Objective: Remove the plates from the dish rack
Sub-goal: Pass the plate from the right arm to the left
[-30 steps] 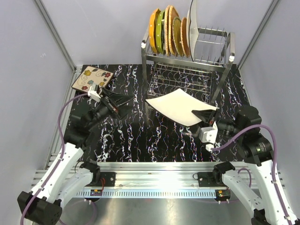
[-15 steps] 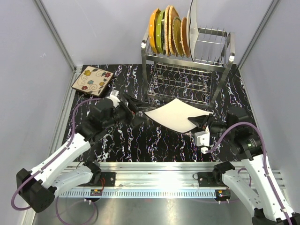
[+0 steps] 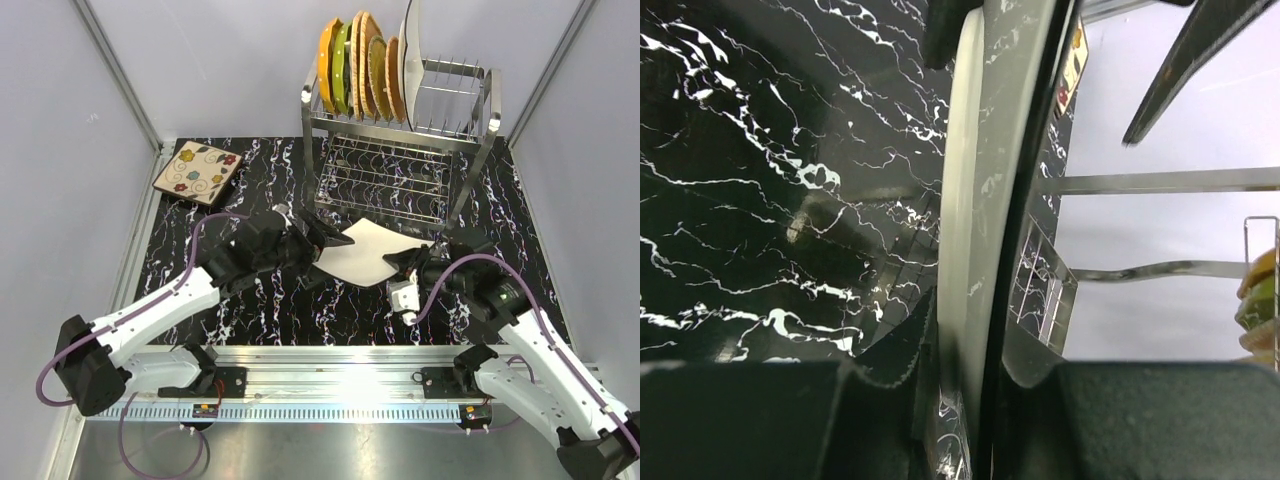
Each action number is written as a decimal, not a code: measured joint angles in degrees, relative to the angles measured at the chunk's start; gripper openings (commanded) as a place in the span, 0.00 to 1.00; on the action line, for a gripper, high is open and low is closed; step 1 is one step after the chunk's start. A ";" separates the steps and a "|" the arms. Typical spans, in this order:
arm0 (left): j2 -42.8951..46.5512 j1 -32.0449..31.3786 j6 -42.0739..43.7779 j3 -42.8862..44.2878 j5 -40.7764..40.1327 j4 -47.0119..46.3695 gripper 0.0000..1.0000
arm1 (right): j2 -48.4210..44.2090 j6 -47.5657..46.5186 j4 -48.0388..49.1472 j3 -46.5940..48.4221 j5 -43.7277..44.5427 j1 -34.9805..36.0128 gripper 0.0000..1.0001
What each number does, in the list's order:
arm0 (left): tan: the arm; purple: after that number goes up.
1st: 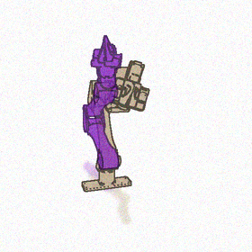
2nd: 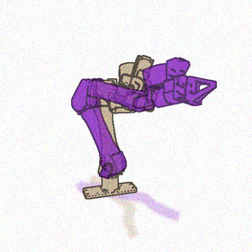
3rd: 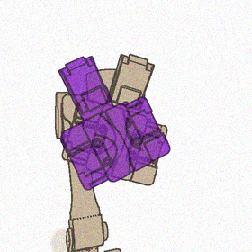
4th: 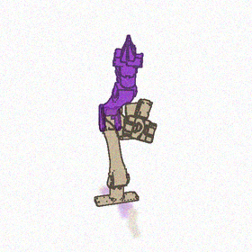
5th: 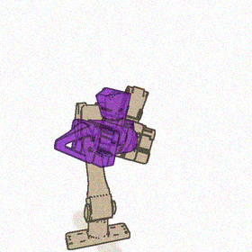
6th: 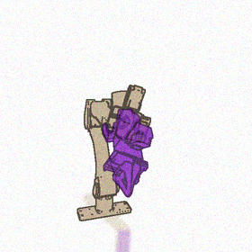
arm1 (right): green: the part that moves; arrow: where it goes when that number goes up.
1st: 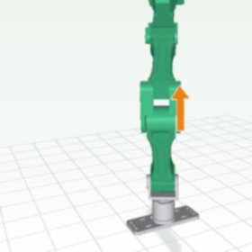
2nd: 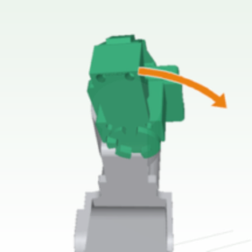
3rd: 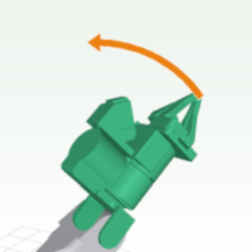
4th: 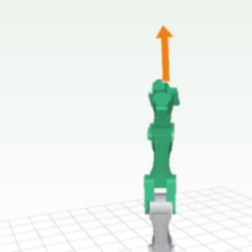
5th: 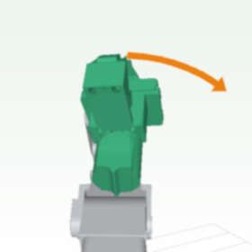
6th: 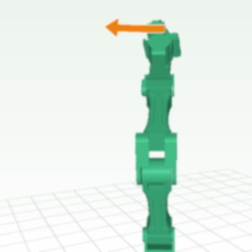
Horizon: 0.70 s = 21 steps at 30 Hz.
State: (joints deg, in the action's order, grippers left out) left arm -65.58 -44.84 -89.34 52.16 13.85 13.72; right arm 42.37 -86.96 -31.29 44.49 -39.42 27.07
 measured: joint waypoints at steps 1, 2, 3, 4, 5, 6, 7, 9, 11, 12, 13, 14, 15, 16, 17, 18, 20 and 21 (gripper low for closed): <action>-0.44 -0.50 -0.59 0.02 -0.07 0.04 0.97 | 0.57 0.26 0.87 -0.24 1.38 1.01 0.00; -0.79 -0.94 -1.07 0.09 -0.17 0.20 0.97 | 1.20 0.61 1.75 -0.44 2.69 1.99 0.00; -1.05 -1.29 -1.53 0.22 -0.22 0.37 0.95 | 1.68 0.90 2.40 -0.55 3.87 2.73 0.00; -1.25 -1.55 -2.03 0.31 -0.24 0.39 0.94 | 2.29 1.25 3.21 -0.72 5.27 3.67 0.00; -1.38 -1.79 -2.43 0.33 -0.24 0.35 0.93 | 2.80 1.62 3.89 -0.87 6.58 4.63 0.00; -1.57 -1.99 -2.78 0.33 -0.28 0.37 0.92 | 3.21 1.95 4.59 -1.09 8.24 5.73 0.00; -1.77 -2.14 -3.19 0.35 -0.28 0.37 0.89 | 3.56 2.34 5.25 -1.29 9.68 6.73 0.00; -2.29 -2.29 -3.89 0.35 -0.35 0.44 0.84 | 3.93 2.89 6.40 -1.68 11.87 8.39 0.00; -2.86 -2.38 -4.42 0.35 -0.44 0.46 0.74 | 4.24 3.56 7.50 -1.97 14.51 10.21 0.00; -3.04 -2.40 -4.87 0.35 -0.48 0.50 0.70 | 4.39 3.91 8.09 -2.05 15.67 10.99 0.00; -3.17 -2.40 -5.18 0.33 -0.59 0.50 0.61 | 4.55 4.33 8.74 -2.10 17.00 11.85 0.00; -3.19 -2.40 -5.57 0.28 -0.66 0.46 0.58 | 4.68 4.61 9.25 -2.10 17.90 12.37 0.00; -3.17 -2.40 -5.73 0.15 -0.72 0.28 0.55 | 4.81 4.94 9.90 -2.10 18.82 12.85 0.00; -3.17 -2.40 -5.79 0.04 -0.76 0.00 0.51 | 4.94 5.22 10.54 -2.10 19.67 13.25 0.00; -3.17 -2.40 -6.01 -0.24 -0.83 -0.57 0.44 | 5.07 5.46 11.17 -2.12 20.50 13.60 0.00; -3.17 -2.40 -6.19 -0.48 -0.87 -0.96 0.40 | 5.14 5.68 11.56 -2.14 20.94 13.81 0.00; -3.15 -2.40 -6.75 -1.40 -0.98 -2.36 0.26 | 5.18 6.16 12.28 -2.32 22.12 14.32 0.00; -3.10 -2.36 -7.45 -1.99 -1.29 -3.74 0.22 | 5.18 6.67 12.22 -2.47 22.77 14.56 0.00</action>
State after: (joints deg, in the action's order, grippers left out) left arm -68.69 -47.20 -96.79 50.17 12.56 9.98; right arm 47.55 -80.29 -19.07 42.02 -16.64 41.63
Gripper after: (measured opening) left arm 0.317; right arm 0.229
